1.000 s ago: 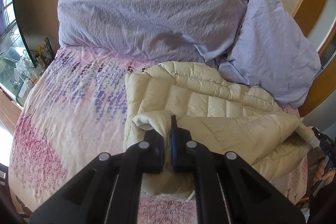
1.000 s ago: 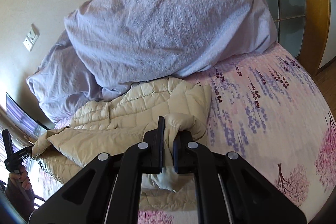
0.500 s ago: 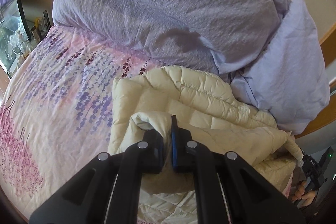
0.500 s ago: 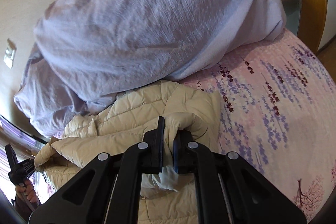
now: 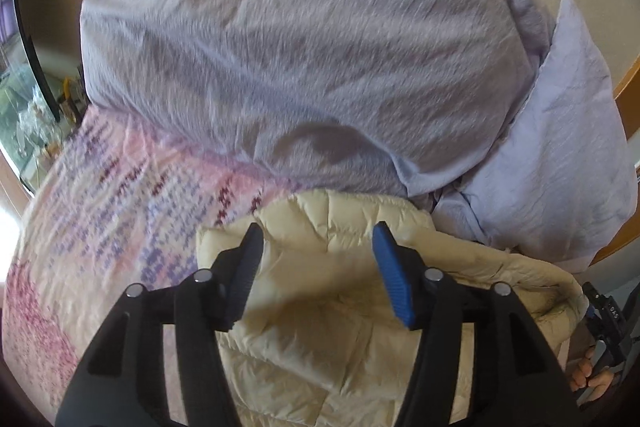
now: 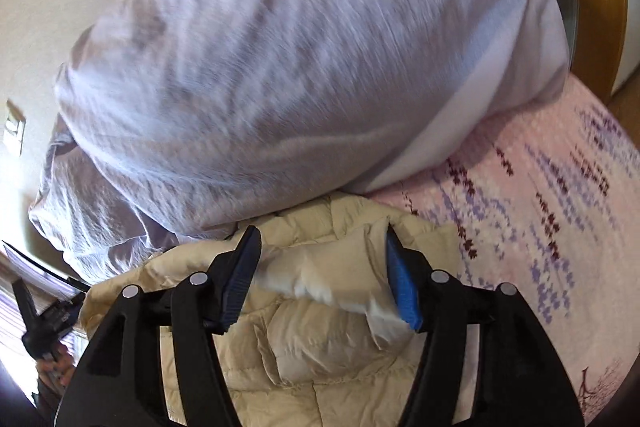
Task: Fold large clothes
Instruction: 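Lay the hem onto the collar and press the fold flat with both tools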
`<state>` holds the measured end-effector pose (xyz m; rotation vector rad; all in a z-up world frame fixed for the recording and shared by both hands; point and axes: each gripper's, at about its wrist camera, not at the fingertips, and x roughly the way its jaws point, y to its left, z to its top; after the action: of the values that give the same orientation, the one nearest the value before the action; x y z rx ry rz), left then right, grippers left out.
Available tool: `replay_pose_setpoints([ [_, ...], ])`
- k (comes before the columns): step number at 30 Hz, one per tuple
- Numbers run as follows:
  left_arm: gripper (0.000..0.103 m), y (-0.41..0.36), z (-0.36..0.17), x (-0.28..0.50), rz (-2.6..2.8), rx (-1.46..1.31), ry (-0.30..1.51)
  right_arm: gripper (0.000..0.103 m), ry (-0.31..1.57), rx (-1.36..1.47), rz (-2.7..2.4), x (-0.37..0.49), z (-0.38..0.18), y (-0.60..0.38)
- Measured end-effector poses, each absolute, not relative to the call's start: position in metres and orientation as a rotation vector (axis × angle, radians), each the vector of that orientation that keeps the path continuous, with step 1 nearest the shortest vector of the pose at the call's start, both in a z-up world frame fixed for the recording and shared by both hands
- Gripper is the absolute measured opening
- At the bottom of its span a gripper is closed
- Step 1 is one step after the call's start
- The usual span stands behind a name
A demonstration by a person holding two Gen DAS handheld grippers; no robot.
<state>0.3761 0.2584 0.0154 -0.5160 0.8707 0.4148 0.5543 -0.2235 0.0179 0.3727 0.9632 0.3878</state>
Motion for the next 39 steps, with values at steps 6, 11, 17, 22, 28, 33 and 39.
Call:
replay_pose_setpoints([
  [6, 0.062, 0.253, 0.03, 0.37, 0.424, -0.432, 0.848, 0.062, 0.884, 0.3, 0.406, 0.54, 0.04, -0.222],
  [11, 0.062, 0.243, 0.023, 0.369, 0.412, -0.403, 0.875, 0.062, 0.902, 0.256, 0.412, 0.535, 0.036, -0.217],
  [17, 0.062, 0.234, 0.018, 0.37, 0.389, -0.39, 0.89, 0.062, 0.911, 0.249, 0.413, 0.53, 0.033, -0.215],
  [22, 0.062, 0.231, 0.016, 0.373, 0.376, -0.386, 0.897, 0.062, 0.916, 0.248, 0.408, 0.53, 0.032, -0.216],
  [28, 0.065, 0.225, 0.006, 0.377, 0.383, -0.359, 0.925, 0.081, 0.924, 0.199, 0.384, 0.527, 0.025, -0.209],
  [33, 0.076, 0.211, -0.004, 0.382, 0.421, -0.253, 0.943, 0.091, 0.916, 0.115, 0.35, 0.524, 0.02, -0.198],
  [39, 0.086, 0.201, -0.016, 0.386, 0.44, -0.176, 0.961, 0.091, 0.941, 0.102, 0.355, 0.524, 0.01, -0.191],
])
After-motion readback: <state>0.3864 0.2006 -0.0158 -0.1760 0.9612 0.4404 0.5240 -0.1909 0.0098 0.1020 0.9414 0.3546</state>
